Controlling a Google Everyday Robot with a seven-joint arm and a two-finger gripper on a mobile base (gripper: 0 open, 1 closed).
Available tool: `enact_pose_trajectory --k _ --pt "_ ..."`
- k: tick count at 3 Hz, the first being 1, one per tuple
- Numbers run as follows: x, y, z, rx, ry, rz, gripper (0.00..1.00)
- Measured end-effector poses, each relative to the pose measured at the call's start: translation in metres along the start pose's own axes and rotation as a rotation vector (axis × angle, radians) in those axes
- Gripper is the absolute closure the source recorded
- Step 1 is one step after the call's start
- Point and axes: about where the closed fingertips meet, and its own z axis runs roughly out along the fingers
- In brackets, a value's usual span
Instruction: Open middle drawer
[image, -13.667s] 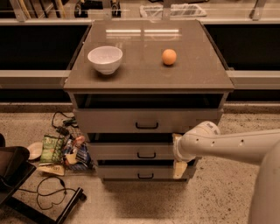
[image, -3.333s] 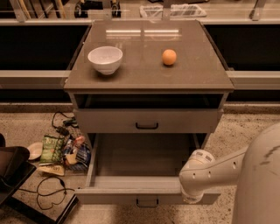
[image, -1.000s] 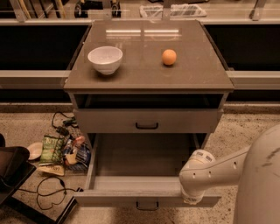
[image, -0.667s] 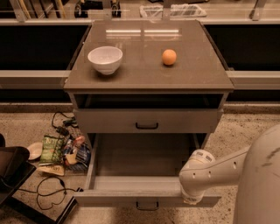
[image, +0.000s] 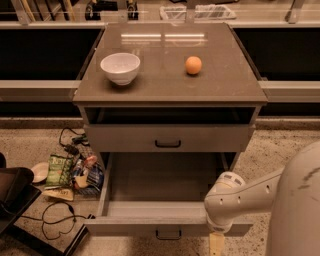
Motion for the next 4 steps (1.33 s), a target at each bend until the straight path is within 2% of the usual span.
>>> enact_pose_trajectory --k 1,2,3,4 --pt "0.0 0.0 0.0 -0.001 -0.001 0.001 0.0" --pt "0.007 0.016 0.002 -0.048 -0.026 0.042 0.19" --pt "0.019 0.057 -0.006 -0.12 -0.066 0.112 0.42" --pt "0.019 0.056 -0.006 -0.12 -0.066 0.112 0.65"
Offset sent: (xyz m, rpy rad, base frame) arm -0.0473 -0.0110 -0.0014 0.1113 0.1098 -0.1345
